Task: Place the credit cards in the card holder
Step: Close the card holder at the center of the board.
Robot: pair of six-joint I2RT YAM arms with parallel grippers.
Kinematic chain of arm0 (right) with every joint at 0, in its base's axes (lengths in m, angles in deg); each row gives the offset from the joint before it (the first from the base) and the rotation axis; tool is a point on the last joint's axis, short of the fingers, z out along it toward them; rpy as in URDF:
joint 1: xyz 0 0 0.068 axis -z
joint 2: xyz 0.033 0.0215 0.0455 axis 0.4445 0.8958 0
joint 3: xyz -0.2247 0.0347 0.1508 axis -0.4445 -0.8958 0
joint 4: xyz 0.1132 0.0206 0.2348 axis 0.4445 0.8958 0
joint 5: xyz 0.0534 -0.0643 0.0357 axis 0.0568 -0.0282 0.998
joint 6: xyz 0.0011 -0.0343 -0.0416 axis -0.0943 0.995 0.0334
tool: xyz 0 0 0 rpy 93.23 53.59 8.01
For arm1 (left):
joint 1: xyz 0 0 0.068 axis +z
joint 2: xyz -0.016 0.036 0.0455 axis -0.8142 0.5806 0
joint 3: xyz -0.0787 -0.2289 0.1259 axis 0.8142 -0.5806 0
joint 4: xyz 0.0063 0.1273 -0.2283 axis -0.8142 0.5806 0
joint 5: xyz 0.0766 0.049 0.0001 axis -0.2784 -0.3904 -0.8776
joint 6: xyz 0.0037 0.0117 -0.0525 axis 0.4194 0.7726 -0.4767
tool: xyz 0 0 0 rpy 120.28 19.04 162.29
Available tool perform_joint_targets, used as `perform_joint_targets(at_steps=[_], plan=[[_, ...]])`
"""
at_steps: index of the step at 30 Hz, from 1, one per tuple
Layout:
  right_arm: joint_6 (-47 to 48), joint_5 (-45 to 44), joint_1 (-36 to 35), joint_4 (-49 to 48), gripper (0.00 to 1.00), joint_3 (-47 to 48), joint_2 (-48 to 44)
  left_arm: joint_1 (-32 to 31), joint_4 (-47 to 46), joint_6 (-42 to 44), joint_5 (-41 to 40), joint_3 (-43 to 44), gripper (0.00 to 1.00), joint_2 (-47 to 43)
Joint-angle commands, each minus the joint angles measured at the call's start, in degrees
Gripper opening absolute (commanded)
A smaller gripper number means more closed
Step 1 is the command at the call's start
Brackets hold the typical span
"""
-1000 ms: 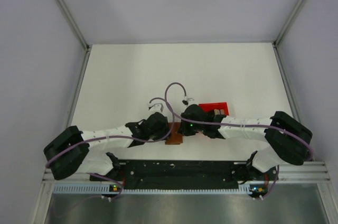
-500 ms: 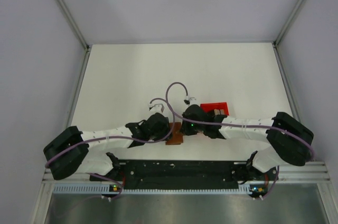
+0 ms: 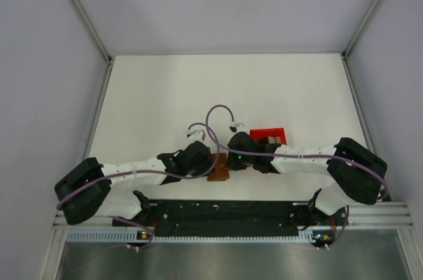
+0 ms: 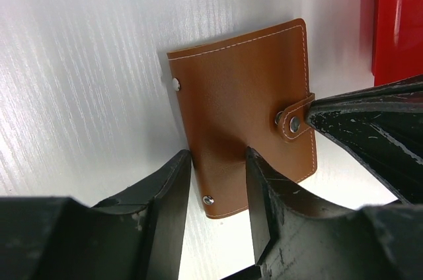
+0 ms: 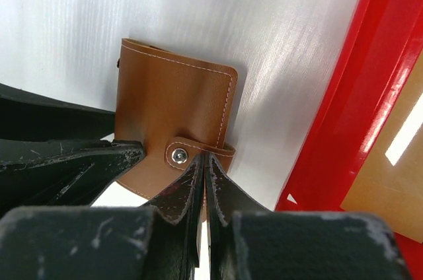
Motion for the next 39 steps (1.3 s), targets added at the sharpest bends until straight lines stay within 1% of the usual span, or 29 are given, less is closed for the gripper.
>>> perform_joint_targets(at_steps=[1, 6, 27, 32, 33, 39], plan=[[-0.3, 0.6, -0.8, -1.8, 0.02, 2.2, 1.0, -0.3, 8.6, 1.6, 1.6, -1.9, 0.43, 2.8], [-0.3, 1.7, -0.7, -4.4, 0.02, 2.1, 1.5, -0.3, 8.5, 2.1, 1.9, -1.8, 0.42, 3.3], [-0.5, 3.5, -0.8, -4.6, 0.02, 3.4, 2.9, -0.4, 8.4, 2.0, 1.8, -1.9, 0.42, 3.1], [-0.8, 1.2, -0.7, -2.5, 0.02, 4.3, 3.3, -0.4, 8.3, 1.9, 1.8, -2.0, 0.42, 3.1], [-0.6, 1.1, -0.7, -1.0, 0.02, 4.3, 3.5, -0.4, 8.3, 1.9, 2.0, -1.9, 0.42, 3.1], [-0.9, 1.5, -0.7, -0.1, 0.02, 4.8, 4.9, -0.4, 8.3, 1.9, 1.9, -1.9, 0.42, 3.0]])
